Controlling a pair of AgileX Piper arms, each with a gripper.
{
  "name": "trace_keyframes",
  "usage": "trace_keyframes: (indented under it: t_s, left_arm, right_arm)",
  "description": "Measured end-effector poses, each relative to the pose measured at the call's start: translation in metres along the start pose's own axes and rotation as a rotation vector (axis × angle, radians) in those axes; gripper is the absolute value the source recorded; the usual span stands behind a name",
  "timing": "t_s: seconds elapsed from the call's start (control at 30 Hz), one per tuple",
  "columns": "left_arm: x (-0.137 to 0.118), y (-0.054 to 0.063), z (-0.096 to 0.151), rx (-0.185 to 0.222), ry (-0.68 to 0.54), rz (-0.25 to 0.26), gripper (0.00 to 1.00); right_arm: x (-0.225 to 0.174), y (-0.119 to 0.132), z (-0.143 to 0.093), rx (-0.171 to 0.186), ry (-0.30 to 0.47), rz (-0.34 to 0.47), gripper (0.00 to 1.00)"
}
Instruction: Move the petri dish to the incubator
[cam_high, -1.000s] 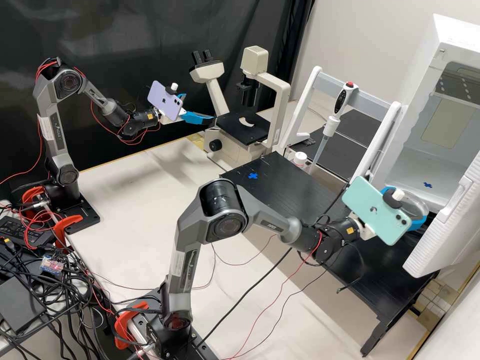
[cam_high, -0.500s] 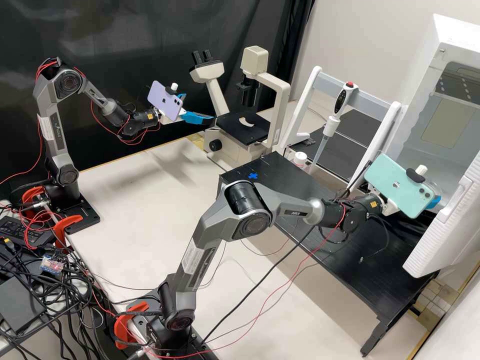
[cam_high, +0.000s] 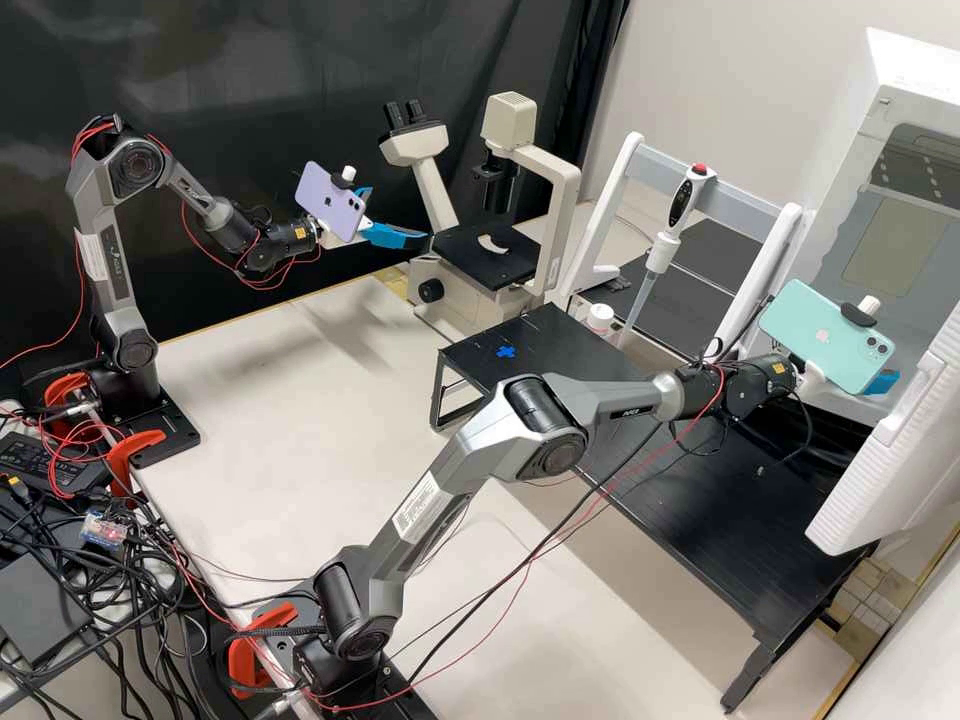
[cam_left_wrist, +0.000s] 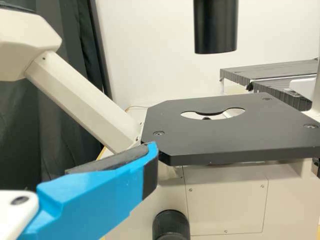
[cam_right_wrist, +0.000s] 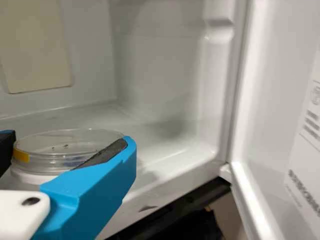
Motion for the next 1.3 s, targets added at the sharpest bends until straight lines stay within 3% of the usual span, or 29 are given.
trace_keyframes:
  t_s: [0.27,0.63,1.3]
  left_arm:
    - [0.0,0.0,0.0,0.0,0.0,0.0,1.0]
    - [0.0,0.0,0.0,0.0,0.0,0.0,1.0]
    - [0.0,0.0,0.0,0.0,0.0,0.0,1.0]
  right_arm:
    - [0.019,-0.01,0.001,0.021,-0.027,-0.012,0.0]
    - [0.024,-0.017,-0.004,-0.011,-0.013,-0.051,0.0]
    - [0.026,-0.028,0.011,-0.01,-0.033,-0.047,0.0]
